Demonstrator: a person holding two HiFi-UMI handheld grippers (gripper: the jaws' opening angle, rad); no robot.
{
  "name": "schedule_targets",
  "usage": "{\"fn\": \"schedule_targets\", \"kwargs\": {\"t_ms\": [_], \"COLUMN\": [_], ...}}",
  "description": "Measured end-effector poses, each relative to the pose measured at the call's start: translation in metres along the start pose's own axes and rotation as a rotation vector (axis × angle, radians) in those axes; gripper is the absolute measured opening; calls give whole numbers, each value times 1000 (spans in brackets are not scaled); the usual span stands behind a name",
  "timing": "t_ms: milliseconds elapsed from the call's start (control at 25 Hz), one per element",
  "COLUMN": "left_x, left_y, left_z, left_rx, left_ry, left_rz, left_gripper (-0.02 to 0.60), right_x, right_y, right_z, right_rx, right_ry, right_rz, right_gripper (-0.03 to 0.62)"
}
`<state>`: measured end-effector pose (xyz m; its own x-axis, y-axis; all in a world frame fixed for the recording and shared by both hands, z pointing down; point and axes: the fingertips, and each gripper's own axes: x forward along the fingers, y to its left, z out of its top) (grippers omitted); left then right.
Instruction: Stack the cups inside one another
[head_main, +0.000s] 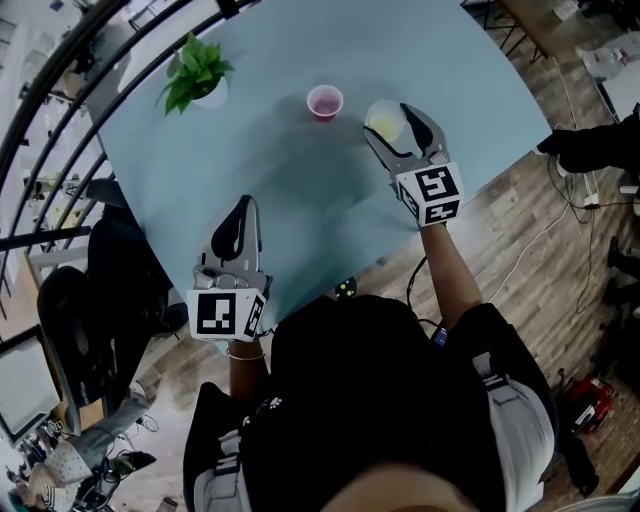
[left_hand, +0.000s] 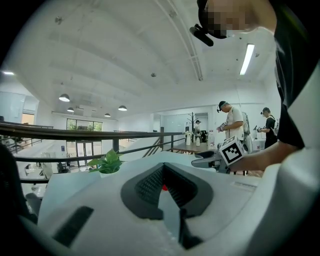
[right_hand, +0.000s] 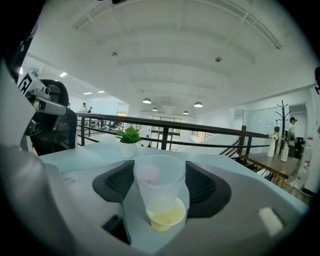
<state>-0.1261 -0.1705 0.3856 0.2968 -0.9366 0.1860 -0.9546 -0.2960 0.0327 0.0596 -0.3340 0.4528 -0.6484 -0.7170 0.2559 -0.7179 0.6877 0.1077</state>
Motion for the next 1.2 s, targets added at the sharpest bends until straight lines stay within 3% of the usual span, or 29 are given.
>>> {"fn": "schedule_targets", "kwargs": {"t_ms": [1200], "left_x": [9], "left_y": [15], "left_z": [-7], "left_rx": [9], "left_ry": [45], "left_rz": [23], "left_gripper": [-9], "right_x": [28], "right_y": [-9], "right_z": [-73], "right_rx": [41], "right_ry": [177], "right_rz": [-6], "right_gripper": [330]}}
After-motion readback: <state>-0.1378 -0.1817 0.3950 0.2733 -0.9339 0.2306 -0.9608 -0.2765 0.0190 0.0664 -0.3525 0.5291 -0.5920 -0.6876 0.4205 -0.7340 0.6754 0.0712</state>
